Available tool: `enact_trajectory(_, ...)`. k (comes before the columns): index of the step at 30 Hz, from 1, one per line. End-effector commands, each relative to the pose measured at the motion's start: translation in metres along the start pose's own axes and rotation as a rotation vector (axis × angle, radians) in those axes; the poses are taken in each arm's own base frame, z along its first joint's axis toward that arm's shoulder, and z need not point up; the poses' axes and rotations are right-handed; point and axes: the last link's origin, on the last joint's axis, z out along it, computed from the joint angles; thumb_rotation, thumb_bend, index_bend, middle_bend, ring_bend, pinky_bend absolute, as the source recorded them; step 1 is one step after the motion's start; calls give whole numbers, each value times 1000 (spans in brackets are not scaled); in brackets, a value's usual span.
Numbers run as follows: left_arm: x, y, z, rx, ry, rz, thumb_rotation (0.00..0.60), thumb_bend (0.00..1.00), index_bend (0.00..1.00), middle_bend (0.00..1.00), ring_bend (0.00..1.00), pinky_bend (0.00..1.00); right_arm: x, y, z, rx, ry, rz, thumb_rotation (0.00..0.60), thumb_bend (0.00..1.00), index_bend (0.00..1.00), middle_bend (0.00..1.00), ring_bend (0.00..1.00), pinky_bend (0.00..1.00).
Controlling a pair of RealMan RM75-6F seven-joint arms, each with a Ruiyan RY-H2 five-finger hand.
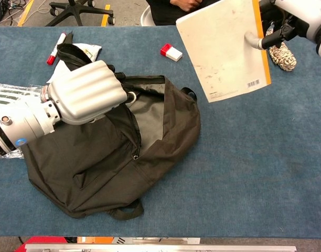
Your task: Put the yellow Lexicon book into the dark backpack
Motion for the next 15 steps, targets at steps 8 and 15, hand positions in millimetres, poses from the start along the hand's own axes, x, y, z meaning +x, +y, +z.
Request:
enact_trajectory(8,5,1,-8,23,13,22,600,341,425,369,348,452,-8,-42,8,-40,-191,438,600,462,813,637,562,706)
enact_trajectory(15,9,0,-17,36,16,39,600,340,425,369,348,452,-25,-53,15,-62,-248,540,600,461,814,637,562,706)
